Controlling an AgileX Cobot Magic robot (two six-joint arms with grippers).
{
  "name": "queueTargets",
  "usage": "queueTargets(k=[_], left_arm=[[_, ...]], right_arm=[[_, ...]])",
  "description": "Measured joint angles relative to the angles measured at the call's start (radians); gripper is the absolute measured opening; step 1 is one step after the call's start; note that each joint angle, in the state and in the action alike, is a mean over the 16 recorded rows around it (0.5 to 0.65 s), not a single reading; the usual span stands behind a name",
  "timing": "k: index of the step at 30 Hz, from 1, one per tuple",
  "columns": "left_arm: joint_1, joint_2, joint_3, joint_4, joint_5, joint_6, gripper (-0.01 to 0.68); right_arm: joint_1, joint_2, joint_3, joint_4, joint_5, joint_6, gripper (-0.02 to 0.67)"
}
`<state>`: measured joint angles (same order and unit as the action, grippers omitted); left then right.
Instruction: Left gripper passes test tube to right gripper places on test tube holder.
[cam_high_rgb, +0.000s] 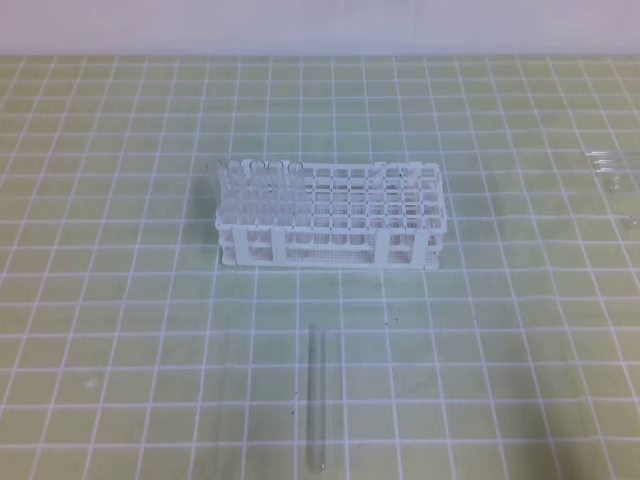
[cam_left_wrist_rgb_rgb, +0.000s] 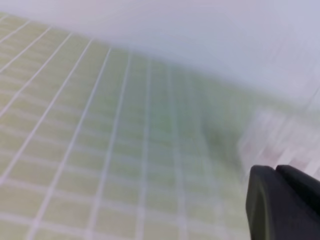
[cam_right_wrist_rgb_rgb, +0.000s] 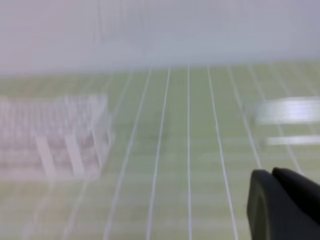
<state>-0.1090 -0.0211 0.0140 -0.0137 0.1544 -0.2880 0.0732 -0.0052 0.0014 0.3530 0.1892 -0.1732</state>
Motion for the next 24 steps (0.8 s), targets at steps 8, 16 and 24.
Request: queueTargets(k=[8, 16, 24], left_arm=[[0.000, -0.006, 0.004, -0.102, -0.091, -0.085, -0.002], [0.000, -0.004, 0.001, -0.126, -0.076, -0.099, -0.002], [0.000, 0.019, -0.041, -0.140, -0.021, -0.099, -0.002]], right_arm=[[0.000, 0.000, 0.000, 0.176, -0.153, 0.001, -0.015], [0.000, 0.000, 0.000, 0.312, -0.212, 0.001, -0.015], [0.000, 0.038, -0.051, 0.346, -0.116, 0.001, -0.015]])
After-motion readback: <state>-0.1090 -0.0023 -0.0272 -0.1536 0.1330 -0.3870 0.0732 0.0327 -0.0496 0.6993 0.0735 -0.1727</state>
